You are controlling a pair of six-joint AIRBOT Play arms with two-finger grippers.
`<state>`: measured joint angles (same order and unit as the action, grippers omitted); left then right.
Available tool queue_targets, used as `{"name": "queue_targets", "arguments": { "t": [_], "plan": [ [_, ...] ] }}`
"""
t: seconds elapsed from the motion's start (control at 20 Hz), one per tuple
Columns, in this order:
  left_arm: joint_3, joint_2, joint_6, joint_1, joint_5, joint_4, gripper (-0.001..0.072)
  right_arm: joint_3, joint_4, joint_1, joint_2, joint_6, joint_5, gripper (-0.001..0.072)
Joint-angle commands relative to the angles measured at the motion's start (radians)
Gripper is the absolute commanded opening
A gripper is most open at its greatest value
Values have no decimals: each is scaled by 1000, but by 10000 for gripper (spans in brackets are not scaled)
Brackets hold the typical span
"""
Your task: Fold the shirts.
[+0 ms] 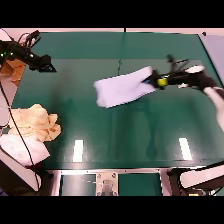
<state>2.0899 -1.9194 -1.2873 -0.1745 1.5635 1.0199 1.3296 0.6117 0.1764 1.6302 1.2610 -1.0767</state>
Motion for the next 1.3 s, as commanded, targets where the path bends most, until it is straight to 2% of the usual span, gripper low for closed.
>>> {"name": "queue_targets", "arguments": {
  "t": [0.0, 0.15, 0.25, 0.45, 0.65, 0.9, 1.0, 1.05, 1.1, 1.15, 1.25],
  "plan": [
    [1, 0, 6, -1, 3, -7, 23, -15, 206, 274, -178, 136, -27, 13],
    [1, 0, 6, -1, 0, -8, 23, -106, 295, 602, -335, 153, -29, 13],
    [1, 0, 6, -1, 0, -9, 23, -183, 325, 818, -403, 125, -37, 13],
    [1, 0, 6, 18, 0, -10, 23, -375, 340, 1135, -423, 60, -53, 13],
    [1, 0, 8, 76, 0, -10, 23, -529, 460, 1226, -419, 79, 6, 13],
    [1, 0, 13, 124, 0, -9, 23, -476, 712, 1227, -419, 179, -1, 14],
    [1, 0, 13, 124, 0, -10, 23, -433, 728, 1227, -417, 171, 0, 15],
    [1, 0, 13, 124, 0, -9, 23, -429, 727, 1227, -412, 172, -2, 84],
    [1, 0, 13, 124, 0, -9, 24, -429, 725, 1227, -408, 172, -20, 369],
    [1, 0, 13, 124, 0, -9, 24, -427, 732, 1227, -408, 184, -48, 551],
    [1, 1, 13, 124, 2, -9, 23, -369, 795, 1227, -408, 285, -157, 550]
  ]
}}
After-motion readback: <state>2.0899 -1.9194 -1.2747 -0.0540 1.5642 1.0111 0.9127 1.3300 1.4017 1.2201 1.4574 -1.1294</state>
